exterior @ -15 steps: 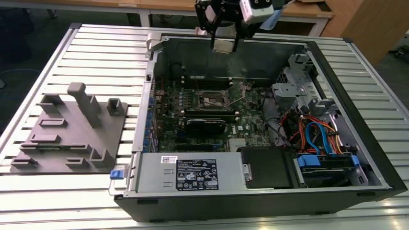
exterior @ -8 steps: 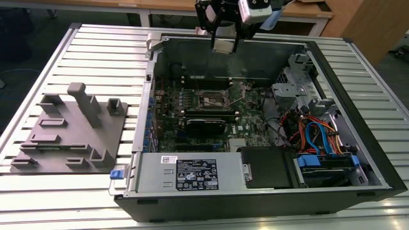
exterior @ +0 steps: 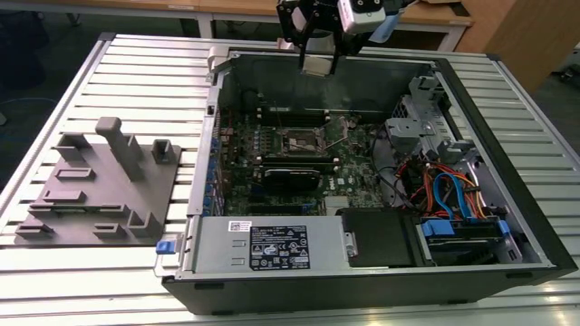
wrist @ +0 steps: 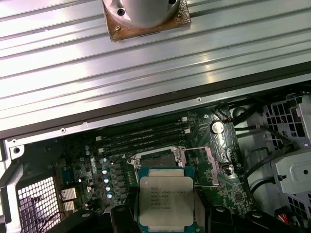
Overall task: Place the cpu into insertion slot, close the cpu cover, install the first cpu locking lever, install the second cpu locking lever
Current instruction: 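Place the cpu into insertion slot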
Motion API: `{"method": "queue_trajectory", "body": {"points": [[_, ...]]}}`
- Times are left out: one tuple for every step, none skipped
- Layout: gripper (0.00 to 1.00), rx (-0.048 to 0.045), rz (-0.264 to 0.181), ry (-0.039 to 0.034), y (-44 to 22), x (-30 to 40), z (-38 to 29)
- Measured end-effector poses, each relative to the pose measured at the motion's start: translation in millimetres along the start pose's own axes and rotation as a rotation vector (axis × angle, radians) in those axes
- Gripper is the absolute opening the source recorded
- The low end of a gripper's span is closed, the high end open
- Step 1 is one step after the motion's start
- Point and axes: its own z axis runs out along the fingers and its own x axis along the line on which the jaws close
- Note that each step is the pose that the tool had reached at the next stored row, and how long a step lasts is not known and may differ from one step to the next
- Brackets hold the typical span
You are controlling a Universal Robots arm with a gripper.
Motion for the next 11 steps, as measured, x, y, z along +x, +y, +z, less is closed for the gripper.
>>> {"method": "queue_trajectory", "body": {"points": [[0.54, 0.0001, 0.000, 0.0000, 0.0, 0.0, 0.0], [0.54, 0.0000, 0.000, 0.0000, 0.0, 0.0, 0.0], [0.54, 0.0000, 0.000, 0.0000, 0.0, 0.0, 0.0], [0.54, 0.0001, 0.000, 0.0000, 0.0, 0.0, 0.0], [0.54, 0.0001, 0.001, -0.0001, 0.0, 0.0, 0.0], [0.54, 0.0001, 0.002, -0.0002, 0.0, 0.0, 0.0], [0.54, 0.0000, 0.005, -0.0004, 0.0, 0.0, 0.0], [0.54, -0.0001, 0.008, -0.0007, 0.0, 0.0, 0.0], [0.54, -0.0001, 0.011, -0.0010, 0.0, 0.0, 0.0], [0.54, -0.0002, 0.015, -0.0014, 0.0, 0.0, 0.1], [0.54, -0.0002, 0.020, -0.0018, 0.0, 0.0, 0.1]]}}
